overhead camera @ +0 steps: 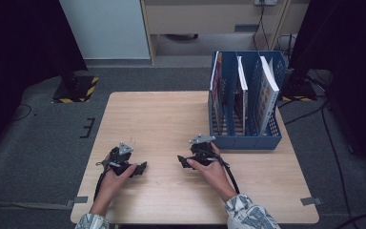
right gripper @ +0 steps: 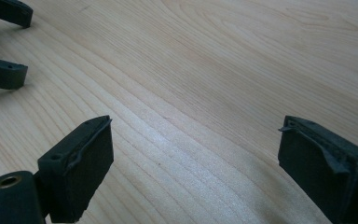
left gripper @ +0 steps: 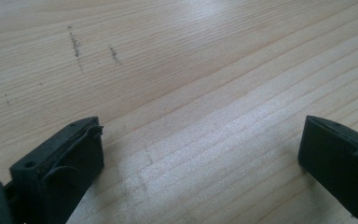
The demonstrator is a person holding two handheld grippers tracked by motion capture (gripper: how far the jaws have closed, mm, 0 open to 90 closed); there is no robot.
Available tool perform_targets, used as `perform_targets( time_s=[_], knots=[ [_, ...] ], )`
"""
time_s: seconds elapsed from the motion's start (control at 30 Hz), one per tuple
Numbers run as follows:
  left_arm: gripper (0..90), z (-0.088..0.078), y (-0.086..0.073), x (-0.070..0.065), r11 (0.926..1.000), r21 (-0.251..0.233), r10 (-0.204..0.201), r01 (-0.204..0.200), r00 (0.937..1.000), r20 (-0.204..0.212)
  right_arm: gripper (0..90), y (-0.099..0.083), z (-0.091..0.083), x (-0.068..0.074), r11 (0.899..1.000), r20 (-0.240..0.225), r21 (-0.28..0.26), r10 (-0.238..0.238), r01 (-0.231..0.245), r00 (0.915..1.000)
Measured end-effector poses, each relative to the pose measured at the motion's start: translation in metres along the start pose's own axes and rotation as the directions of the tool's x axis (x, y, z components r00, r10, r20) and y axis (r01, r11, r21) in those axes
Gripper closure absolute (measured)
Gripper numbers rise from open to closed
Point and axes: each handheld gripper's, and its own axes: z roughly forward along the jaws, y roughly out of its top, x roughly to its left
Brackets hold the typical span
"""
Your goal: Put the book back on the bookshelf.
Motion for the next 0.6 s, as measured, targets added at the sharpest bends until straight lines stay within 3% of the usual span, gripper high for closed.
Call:
perform_targets(
  time_s=[0.43,0.6],
  knots=[
    [0.0,0.000,0.000,0.000,1.0000,0.000,0.000,0.000,1.0000,0.000,10.0,-0.007,0.010,-0.002,0.997,0.056,0.071,-0.010,0.006,0.9984],
    [0.0,0.000,0.000,0.000,1.0000,0.000,0.000,0.000,1.0000,0.000,9.6,-0.008,0.012,-0.001,0.997,0.071,0.073,-0.022,0.017,0.9972]
  ],
)
